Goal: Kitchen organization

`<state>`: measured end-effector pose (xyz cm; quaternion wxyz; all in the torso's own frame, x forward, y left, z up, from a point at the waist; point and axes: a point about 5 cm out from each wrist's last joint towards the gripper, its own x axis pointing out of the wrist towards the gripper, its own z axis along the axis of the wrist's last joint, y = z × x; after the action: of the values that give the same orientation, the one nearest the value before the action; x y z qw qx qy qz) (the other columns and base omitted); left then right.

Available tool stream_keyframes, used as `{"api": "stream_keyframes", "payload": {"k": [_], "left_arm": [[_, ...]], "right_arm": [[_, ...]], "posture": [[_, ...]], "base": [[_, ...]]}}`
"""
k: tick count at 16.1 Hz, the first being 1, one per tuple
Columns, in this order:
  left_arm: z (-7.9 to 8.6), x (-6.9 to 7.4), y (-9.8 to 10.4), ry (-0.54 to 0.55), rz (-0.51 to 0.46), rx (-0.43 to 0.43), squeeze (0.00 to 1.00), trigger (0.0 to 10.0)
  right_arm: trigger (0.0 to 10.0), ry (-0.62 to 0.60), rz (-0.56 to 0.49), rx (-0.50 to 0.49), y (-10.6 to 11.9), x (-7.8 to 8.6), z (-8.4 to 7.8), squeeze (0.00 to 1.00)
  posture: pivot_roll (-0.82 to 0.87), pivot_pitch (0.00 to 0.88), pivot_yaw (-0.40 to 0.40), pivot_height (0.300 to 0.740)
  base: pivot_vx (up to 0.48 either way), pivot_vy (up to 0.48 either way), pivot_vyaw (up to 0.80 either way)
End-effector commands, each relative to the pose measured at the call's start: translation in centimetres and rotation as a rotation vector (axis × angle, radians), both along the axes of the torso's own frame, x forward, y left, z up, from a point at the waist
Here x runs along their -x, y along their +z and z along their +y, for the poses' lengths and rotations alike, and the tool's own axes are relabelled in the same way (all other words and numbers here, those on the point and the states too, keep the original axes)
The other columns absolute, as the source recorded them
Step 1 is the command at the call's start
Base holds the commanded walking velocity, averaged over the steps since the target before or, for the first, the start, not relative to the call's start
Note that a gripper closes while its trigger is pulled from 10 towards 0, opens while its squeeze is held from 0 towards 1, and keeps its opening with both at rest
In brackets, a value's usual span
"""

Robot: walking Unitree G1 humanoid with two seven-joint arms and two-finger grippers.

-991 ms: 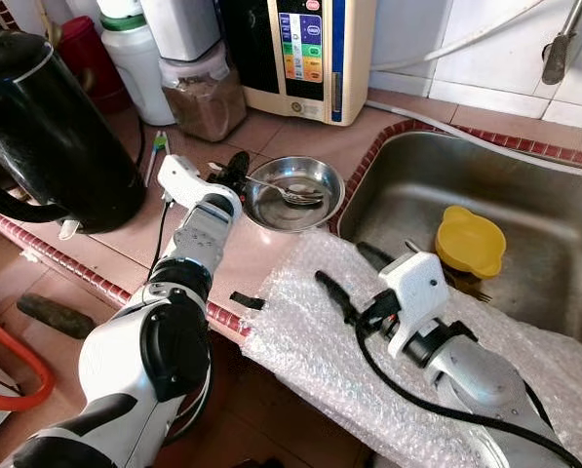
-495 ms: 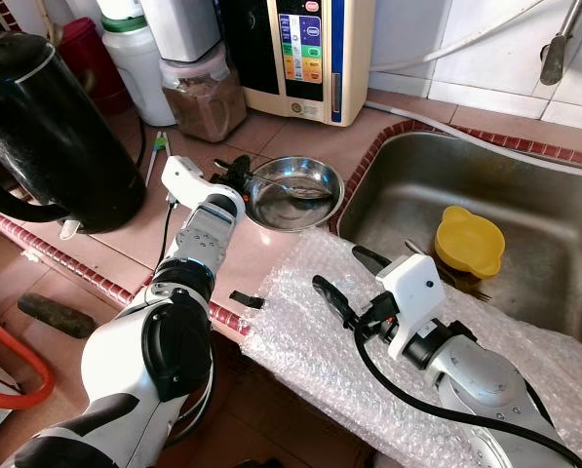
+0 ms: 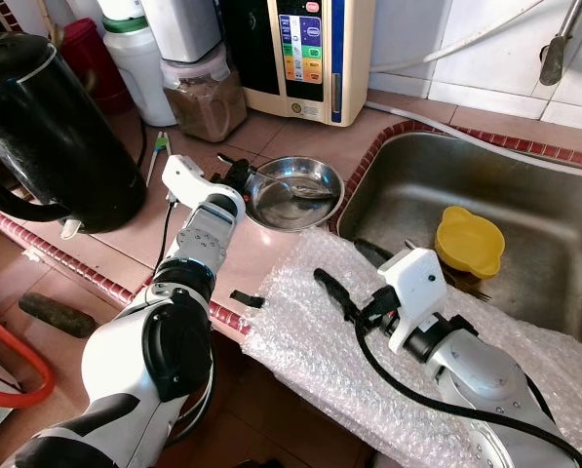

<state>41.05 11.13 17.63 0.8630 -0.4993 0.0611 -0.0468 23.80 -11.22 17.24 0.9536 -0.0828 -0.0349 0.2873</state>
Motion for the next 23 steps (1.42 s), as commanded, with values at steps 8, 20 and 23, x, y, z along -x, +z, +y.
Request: {"api": "stream_keyframes", "payload": {"k": [8,20,23], "left_arm": [[-0.6,0.9,2.4,-0.068,-0.223,-0.06,0.0,0.0],[-1.8,6.1,5.9,-0.22,-0.42,-0.077,0.0,0.0],[-3.9,6.6,6.6,-0.312,-0.449,-0.066,0.0,0.0]], "right_arm": [[10.0,-0.068,-0.054,-0.028,0.8,-1.9,-0.7,0.15],[10.0,-0.132,-0.121,-0.021,0.9,-3.7,-0.7,0.13],[10.0,-0.128,-0.138,-0.038,1.3,-4.1,-0.3,0.06]], "posture": [[-0.27,0.082,0.102,0.74],[-0.23,0.078,0.118,0.74],[-0.18,0.093,0.108,0.74]], "base": [[0.0,0.0,0.0],[0.0,0.0,0.0],[0.0,0.0,0.0]]}}
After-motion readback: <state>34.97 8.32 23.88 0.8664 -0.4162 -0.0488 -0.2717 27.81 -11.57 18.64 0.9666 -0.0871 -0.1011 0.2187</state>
